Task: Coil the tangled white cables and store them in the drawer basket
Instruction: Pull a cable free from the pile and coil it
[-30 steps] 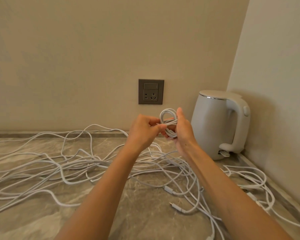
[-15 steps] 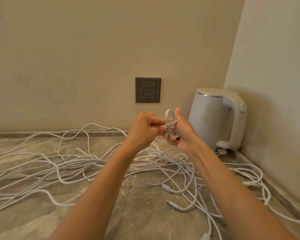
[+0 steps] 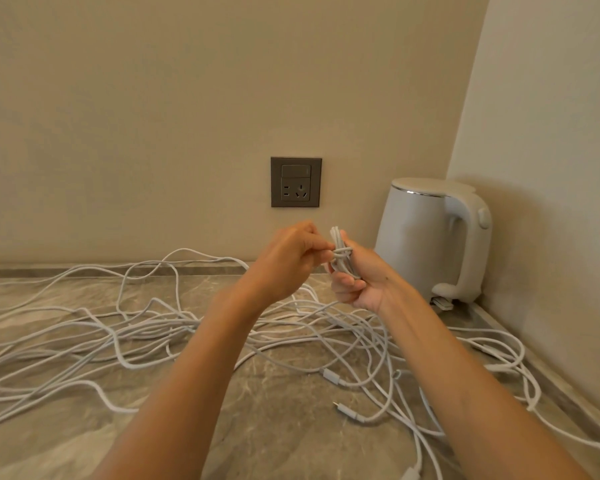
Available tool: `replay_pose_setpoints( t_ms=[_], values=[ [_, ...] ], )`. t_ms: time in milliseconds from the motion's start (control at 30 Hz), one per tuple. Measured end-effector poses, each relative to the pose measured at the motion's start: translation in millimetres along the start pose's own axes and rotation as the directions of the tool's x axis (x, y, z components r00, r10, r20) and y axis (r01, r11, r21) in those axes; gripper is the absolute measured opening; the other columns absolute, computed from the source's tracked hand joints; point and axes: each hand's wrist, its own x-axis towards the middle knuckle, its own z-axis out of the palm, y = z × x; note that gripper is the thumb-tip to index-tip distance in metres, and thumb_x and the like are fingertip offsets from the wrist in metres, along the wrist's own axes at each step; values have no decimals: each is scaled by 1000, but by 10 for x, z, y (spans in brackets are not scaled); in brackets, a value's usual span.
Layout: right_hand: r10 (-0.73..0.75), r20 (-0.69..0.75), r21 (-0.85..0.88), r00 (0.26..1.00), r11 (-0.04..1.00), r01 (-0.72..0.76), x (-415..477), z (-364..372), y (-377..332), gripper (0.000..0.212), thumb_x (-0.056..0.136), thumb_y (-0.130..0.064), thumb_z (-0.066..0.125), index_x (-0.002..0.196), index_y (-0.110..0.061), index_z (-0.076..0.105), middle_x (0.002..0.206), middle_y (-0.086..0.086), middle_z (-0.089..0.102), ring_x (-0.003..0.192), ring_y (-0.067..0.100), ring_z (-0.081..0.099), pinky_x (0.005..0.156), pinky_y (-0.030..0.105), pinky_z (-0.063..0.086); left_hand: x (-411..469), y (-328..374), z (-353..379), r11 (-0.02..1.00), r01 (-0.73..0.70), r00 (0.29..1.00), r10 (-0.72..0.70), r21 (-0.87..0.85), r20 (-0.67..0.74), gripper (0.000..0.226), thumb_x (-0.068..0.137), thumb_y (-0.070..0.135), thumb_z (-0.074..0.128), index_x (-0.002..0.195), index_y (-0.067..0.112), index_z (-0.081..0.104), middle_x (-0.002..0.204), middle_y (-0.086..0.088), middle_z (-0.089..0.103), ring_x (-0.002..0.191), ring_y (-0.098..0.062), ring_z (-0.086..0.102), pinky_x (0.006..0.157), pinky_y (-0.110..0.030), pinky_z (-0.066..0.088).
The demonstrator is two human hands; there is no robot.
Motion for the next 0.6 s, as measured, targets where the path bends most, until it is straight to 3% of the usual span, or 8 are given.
replay_pose_setpoints(
  t_ms=[100,300,467,600],
  values=[
    [30,48,-5,998,1000,-29,7,1,9,79,94,-62,23,40,-11,51,28,0,32,20,3,19,28,11,13,-1,-11,-4,1000,5,1000,-5,-10,-6,17,86,0,58,96,-5,71,68,11,40,62,0,39,60,-10,30],
    [50,43,12,998,999,-50,29,-16,10,73,100,-51,21,47,-8,49,28,1,31,19,5,21,29,8,15,7,-3,-33,1000,15,999,-14,-15,42,18,89,6,56,90,-4,70,69,2,48,62,-5,45,63,-18,37],
    [-42,-186,30,982,998,49,97,42,91,56,101,-44,29,59,-11,46,38,1,42,25,7,33,29,9,22,-13,33,3,992,82,997,-81,-98,18,16,89,13,58,88,1,69,73,-2,60,62,-6,53,63,-19,45],
    [-159,-282,137,946,969,204,137,43,106,50,104,-32,30,61,-12,44,33,0,39,23,7,29,29,9,20,7,47,64,978,156,988,-156,-136,11,23,91,12,55,85,-6,68,78,-21,59,70,-20,48,68,-35,42]
  ],
)
